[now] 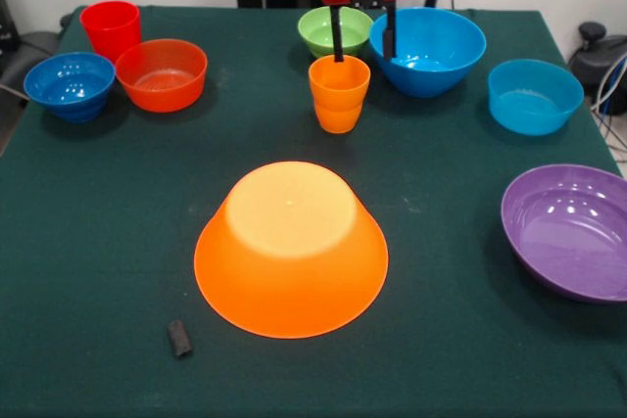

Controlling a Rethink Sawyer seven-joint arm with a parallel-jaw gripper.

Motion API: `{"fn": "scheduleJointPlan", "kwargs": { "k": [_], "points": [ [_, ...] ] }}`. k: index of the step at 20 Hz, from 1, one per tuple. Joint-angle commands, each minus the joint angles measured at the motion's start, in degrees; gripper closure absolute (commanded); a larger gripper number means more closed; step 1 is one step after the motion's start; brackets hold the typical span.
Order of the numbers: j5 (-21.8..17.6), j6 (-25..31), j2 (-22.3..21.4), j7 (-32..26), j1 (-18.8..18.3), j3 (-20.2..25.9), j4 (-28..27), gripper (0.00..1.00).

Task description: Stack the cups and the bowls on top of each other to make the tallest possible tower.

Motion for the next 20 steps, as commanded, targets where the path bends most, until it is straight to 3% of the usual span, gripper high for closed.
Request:
{"fn": "scheduleJointPlan", "kwargs": {
  "k": [1, 8, 9, 10, 20],
  "points": [
    [-4.2, -3.6, 2.5, 3.2, 1.8, -1.3, -2.7, 0.0],
    [-5.6, -6.6, 2.7, 4.0, 2.5, -3.4, -0.9, 0.0],
    [-7.6, -7.2, -3.0, 3.1, -2.6, -1.3, 6.1, 0.0],
    [-8.0, -7.9, -3.0, 3.2, -2.8, -1.5, 6.6, 0.0],
    [-9.4, -15.0, 4.3, 5.2, 1.0, -6.8, 4.7, 0.0]
  ]
}}
